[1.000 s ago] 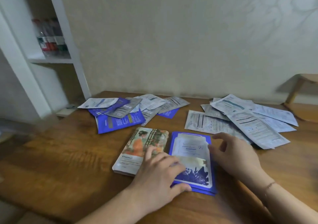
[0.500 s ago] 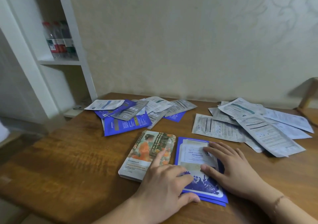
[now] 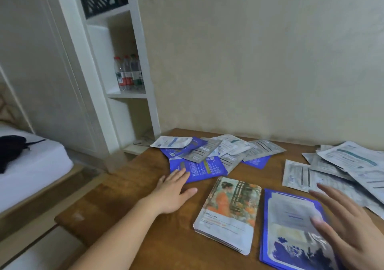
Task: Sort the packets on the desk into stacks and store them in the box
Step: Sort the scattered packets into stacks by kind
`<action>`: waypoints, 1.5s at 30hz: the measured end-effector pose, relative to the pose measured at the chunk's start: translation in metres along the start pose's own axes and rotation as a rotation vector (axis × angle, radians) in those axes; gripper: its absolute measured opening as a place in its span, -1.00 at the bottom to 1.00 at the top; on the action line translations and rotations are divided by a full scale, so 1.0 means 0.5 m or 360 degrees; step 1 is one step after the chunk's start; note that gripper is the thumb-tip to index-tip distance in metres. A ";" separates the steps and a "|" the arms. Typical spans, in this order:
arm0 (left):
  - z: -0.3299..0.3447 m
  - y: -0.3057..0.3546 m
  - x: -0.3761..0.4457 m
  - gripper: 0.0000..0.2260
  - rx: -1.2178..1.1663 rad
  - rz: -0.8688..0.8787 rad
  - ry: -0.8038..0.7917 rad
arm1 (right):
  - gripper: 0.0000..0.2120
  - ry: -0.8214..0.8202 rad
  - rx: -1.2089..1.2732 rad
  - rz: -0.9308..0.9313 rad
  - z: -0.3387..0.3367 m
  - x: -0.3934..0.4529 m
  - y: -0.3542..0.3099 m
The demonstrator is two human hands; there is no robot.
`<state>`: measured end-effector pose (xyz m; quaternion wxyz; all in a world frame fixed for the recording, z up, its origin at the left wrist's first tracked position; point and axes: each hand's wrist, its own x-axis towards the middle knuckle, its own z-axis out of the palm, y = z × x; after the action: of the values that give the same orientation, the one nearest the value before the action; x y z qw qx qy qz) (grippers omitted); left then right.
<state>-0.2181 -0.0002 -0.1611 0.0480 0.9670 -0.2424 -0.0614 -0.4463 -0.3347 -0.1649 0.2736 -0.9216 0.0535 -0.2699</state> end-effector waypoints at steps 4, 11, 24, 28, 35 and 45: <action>0.002 -0.013 -0.116 -0.25 0.0108 0.0070 -0.0003 | -0.48 0.0069 -0.0160 -0.0343 0.019 0.007 -0.093; 0.041 -0.067 -0.324 -0.18 0.0260 0.0148 0.0286 | -0.35 -0.0432 -0.0338 -0.1022 0.212 -0.014 -0.354; 0.119 -0.198 -0.418 -0.36 -0.0090 0.0172 0.1044 | -0.49 -0.0464 -0.0309 -0.1130 0.348 -0.068 -0.425; 0.110 -0.215 -0.389 -0.64 -0.0343 0.0334 0.1123 | -0.67 -0.0355 -0.0271 -0.1141 0.348 -0.072 -0.423; 0.008 -0.124 -0.355 -0.43 -0.1812 -0.0004 0.0780 | -0.68 -0.0150 0.0941 -0.0335 0.245 0.059 -0.453; -0.011 0.011 -0.316 -0.81 -0.2308 0.0022 0.0543 | -0.88 -0.0404 0.1331 0.0317 0.129 0.194 -0.429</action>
<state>-0.3583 0.0705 -0.1400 0.7115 0.6872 -0.1363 -0.0548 -0.3404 -0.1466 -0.0503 0.6518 -0.7479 -0.0056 -0.1253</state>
